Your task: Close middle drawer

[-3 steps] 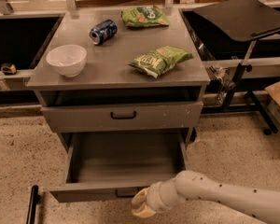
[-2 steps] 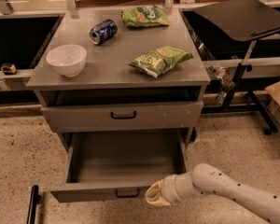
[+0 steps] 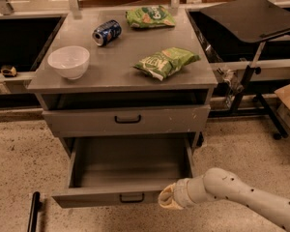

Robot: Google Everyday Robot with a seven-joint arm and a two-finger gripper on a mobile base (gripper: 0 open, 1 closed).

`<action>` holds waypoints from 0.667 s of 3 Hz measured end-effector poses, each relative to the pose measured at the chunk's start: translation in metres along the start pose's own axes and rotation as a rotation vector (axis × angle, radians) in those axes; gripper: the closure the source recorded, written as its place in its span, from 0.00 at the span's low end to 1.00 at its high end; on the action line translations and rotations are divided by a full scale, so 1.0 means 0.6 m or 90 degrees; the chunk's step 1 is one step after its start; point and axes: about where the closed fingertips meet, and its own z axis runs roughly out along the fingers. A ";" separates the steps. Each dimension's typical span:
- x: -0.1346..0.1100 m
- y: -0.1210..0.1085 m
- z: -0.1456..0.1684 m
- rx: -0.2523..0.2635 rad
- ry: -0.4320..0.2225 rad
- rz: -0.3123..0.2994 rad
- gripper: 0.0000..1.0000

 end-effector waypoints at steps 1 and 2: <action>0.000 0.000 0.000 0.000 0.000 0.000 0.30; 0.000 0.000 0.000 0.000 0.000 0.000 0.07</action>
Offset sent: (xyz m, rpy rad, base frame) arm 0.0000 0.0000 0.0000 0.0000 0.0000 0.0000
